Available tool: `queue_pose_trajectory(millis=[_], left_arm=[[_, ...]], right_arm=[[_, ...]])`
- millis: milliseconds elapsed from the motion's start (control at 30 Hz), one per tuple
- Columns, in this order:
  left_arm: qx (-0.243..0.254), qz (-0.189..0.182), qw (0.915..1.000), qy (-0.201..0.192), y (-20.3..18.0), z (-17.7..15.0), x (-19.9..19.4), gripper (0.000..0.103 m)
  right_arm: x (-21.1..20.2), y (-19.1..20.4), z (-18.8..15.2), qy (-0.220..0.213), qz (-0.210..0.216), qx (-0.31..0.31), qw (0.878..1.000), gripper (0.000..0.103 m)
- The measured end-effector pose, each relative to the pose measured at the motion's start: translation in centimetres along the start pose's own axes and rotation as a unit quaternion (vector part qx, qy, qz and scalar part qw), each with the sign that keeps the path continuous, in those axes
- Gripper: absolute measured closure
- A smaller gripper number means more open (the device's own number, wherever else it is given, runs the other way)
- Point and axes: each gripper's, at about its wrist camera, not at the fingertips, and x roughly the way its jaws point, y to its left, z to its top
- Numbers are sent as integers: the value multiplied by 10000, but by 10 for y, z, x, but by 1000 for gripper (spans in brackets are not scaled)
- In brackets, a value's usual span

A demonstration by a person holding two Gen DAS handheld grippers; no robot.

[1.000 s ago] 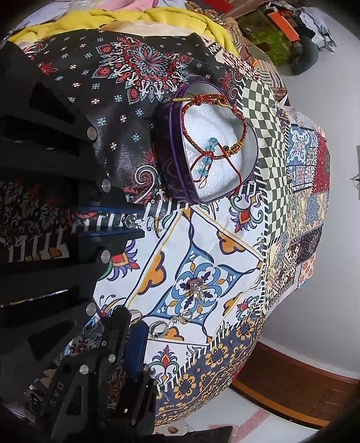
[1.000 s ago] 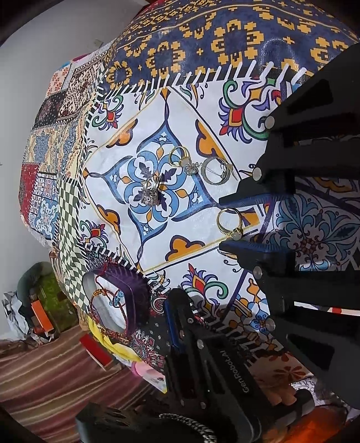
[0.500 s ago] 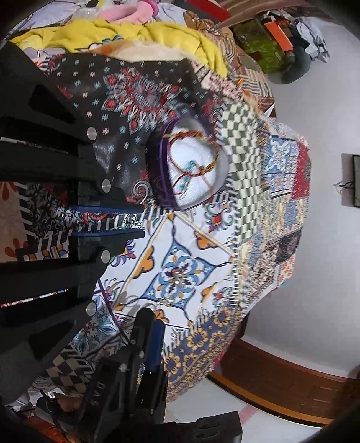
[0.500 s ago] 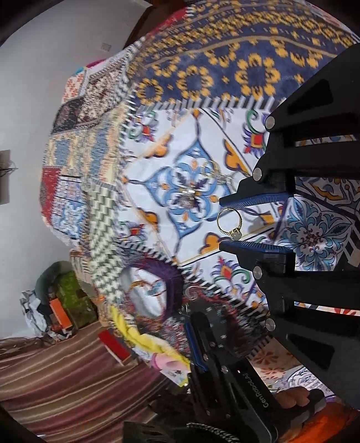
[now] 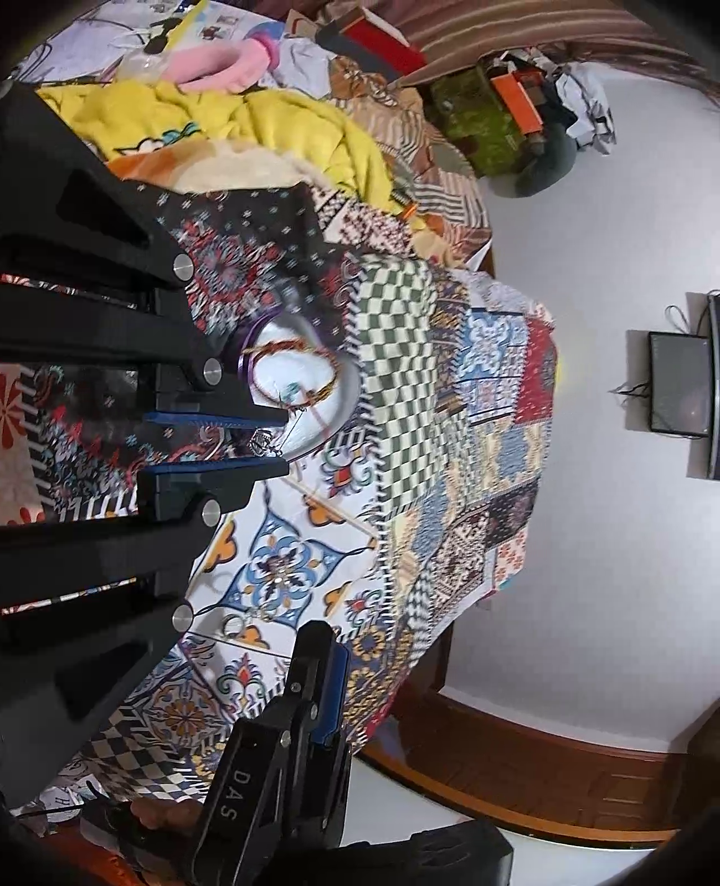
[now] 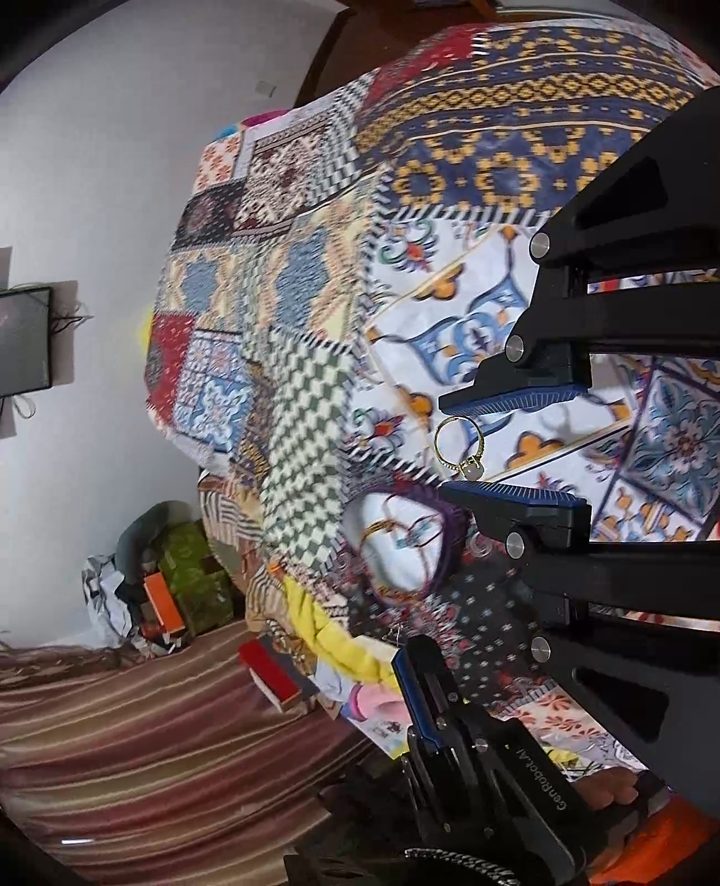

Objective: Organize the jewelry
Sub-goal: 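Carry both earrings over the heart tin and open both tools to release them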

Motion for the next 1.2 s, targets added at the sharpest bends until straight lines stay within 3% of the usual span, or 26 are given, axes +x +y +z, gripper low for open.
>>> queue_pose_trajectory(millis=[500, 1200], left_arm=[[-149, 326, 9985, -403, 37, 23, -5, 94], [-253, -72, 9995, 146, 51, 21, 46, 94]], right_arm=[[24, 28, 33, -152, 204, -358, 9990, 81], [97, 39, 22, 651, 387, -659, 9949, 81]])
